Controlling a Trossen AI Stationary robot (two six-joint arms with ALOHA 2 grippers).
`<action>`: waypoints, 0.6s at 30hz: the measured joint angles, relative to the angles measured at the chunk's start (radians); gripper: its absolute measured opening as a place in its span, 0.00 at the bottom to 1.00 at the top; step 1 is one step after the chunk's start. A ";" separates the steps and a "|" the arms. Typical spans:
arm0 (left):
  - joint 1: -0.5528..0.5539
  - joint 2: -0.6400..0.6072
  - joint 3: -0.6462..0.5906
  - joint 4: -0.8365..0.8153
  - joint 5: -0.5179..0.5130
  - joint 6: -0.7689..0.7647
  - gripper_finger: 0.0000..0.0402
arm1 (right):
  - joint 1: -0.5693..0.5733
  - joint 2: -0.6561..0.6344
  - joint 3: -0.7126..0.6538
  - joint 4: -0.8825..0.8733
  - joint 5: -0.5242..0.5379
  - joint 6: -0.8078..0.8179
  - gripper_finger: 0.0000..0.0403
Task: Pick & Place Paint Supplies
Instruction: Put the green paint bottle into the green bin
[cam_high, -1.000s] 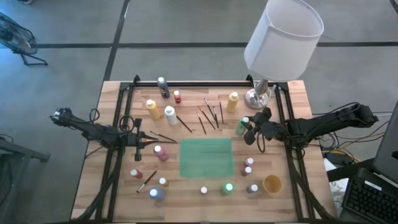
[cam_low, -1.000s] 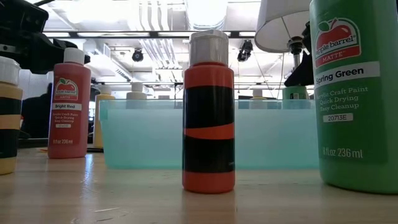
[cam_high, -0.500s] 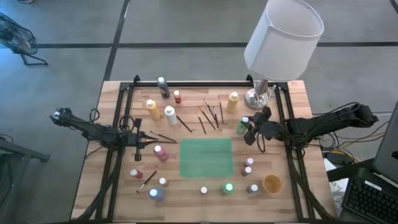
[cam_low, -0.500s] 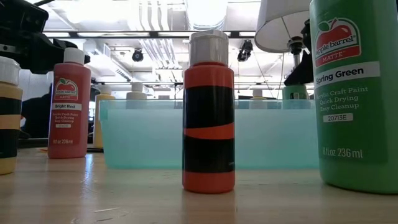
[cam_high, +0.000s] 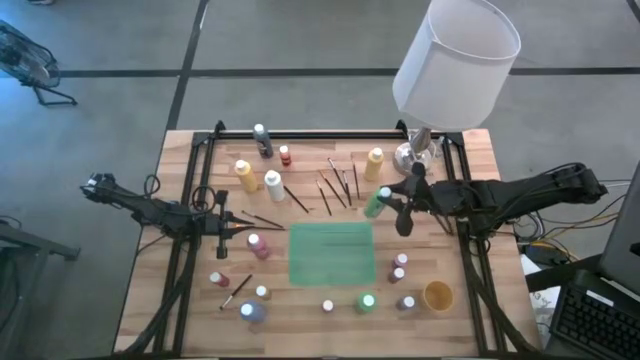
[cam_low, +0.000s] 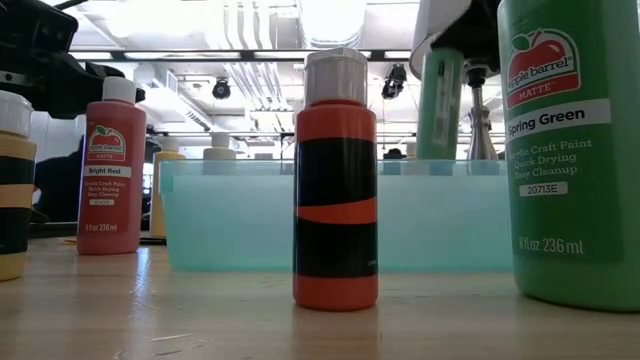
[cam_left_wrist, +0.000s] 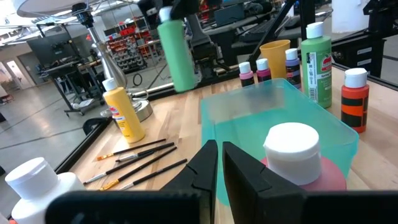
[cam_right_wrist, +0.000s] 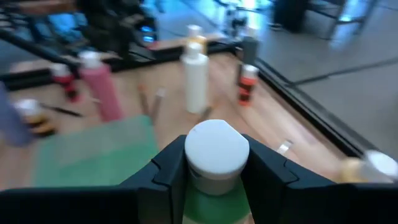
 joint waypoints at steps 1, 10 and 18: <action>0.000 0.000 0.000 0.000 0.000 0.000 0.07 | 0.007 0.002 0.013 0.000 -0.018 -0.002 0.28; 0.000 0.000 0.000 0.000 0.000 0.000 0.07 | 0.080 0.074 0.046 0.048 -0.063 -0.011 0.29; 0.000 0.000 0.000 0.000 0.000 0.000 0.07 | 0.106 0.194 0.050 0.071 -0.064 -0.009 0.29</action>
